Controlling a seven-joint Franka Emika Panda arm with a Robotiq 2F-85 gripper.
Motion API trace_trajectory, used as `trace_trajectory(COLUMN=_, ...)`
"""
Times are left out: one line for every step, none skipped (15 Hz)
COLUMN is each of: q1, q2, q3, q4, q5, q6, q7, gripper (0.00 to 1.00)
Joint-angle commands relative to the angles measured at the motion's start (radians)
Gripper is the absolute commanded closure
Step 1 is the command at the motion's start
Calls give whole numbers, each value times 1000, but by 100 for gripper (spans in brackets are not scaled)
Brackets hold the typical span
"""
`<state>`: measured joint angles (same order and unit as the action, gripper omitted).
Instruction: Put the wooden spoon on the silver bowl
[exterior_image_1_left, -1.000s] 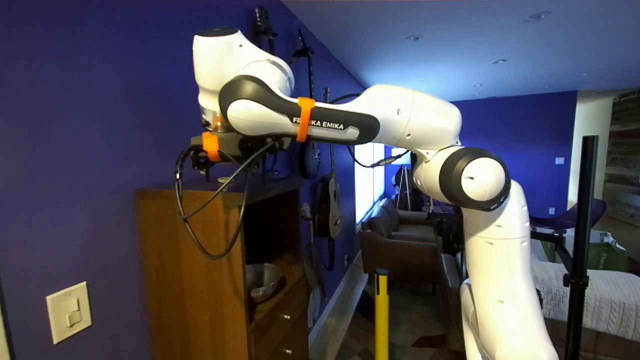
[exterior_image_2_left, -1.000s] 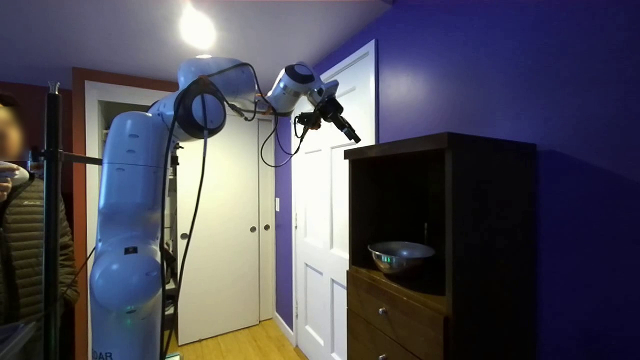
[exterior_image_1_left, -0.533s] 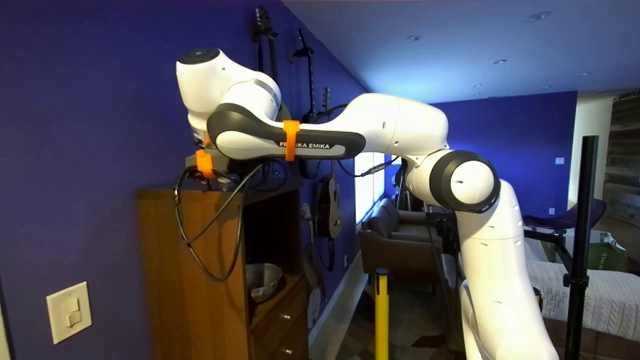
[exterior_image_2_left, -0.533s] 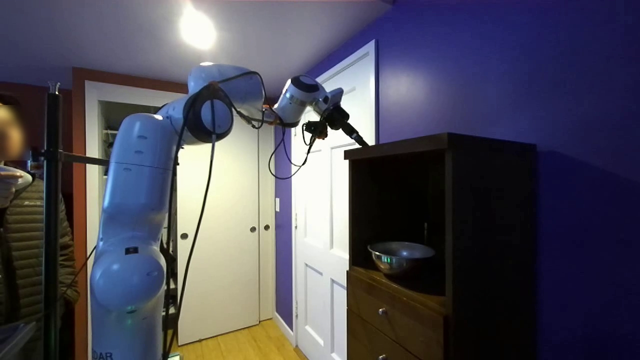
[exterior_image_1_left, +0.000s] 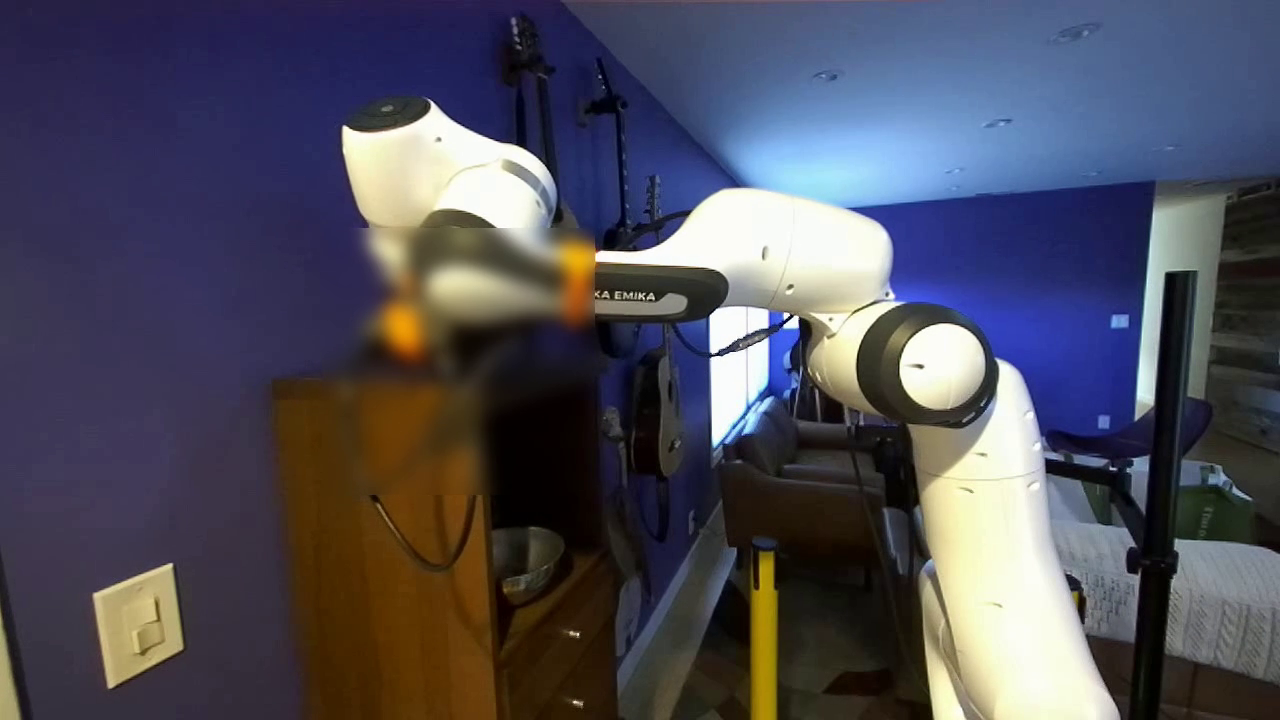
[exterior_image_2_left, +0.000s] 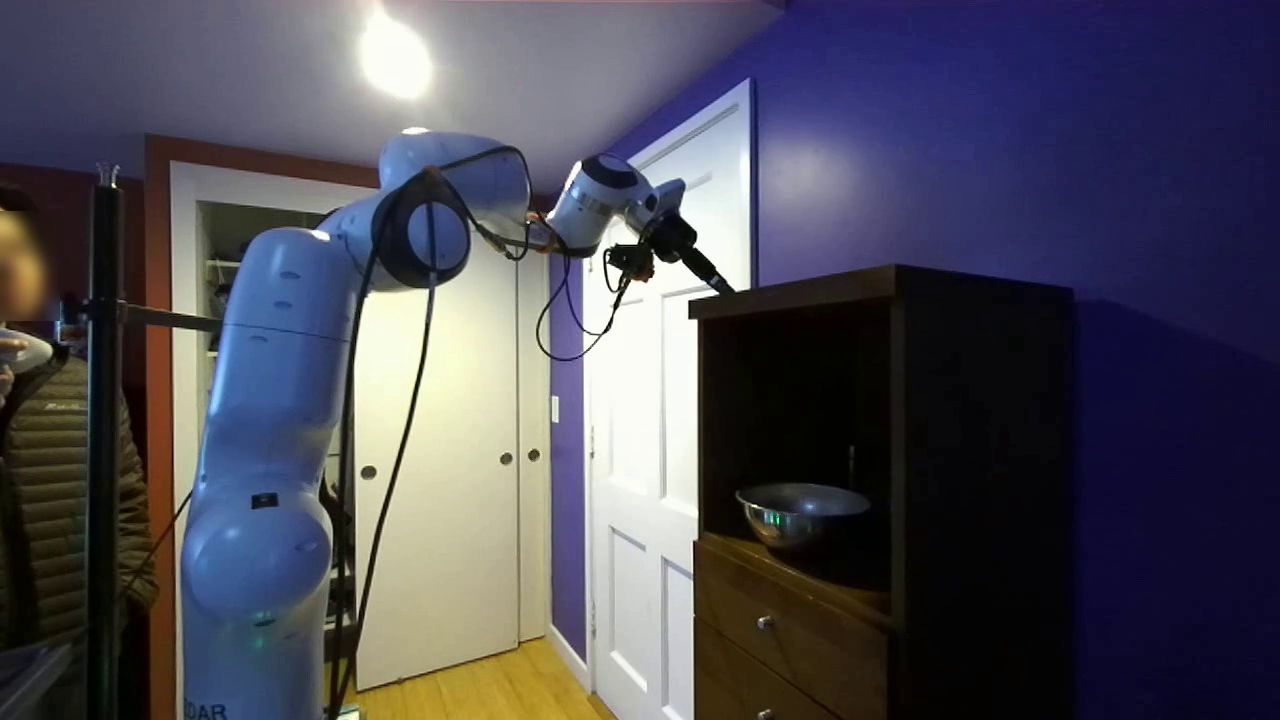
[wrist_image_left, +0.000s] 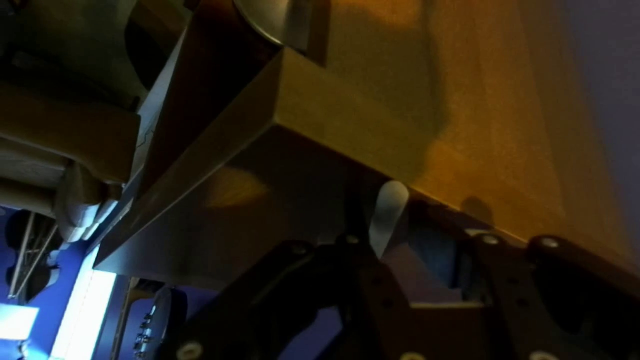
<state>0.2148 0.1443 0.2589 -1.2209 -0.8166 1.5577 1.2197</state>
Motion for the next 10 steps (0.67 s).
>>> trace_trajectory(q1=4, q2=16, q3=-3, q4=26, q5=-1, q6=-57, q7=13, gripper=99)
trace_trajectory(q1=4, q2=16, q3=-3, q4=31, q5=1, q6=-67, q7=11, gripper=100)
trace_trajectory(q1=4, q2=17, q3=-3, q4=35, q5=1, q6=-81, q7=10, gripper=99)
trace_trajectory(q1=4, q2=18, q3=-2, q4=38, q5=1, q6=-82, q7=7, gripper=97)
trace_trajectory(q1=3, q2=10, q3=-2, q4=29, q5=1, q6=-75, q7=4, gripper=97)
trace_trajectory(q1=-2, q2=-2, q3=-1, q4=20, q5=8, q6=-52, q7=-11, gripper=97)
trace_trajectory(q1=-4, q2=-16, q3=-2, q4=10, q5=5, q6=-35, q7=-12, gripper=97)
trace_trajectory(q1=-7, q2=-32, q3=-5, q4=0, q5=0, q6=-22, q7=5, gripper=97)
trace_trajectory(q1=-13, q2=-47, q3=-8, q4=-5, q5=4, q6=-18, q7=20, gripper=97)
trace_trajectory(q1=-17, q2=-55, q3=-14, q4=0, q5=7, q6=-33, q7=46, gripper=97)
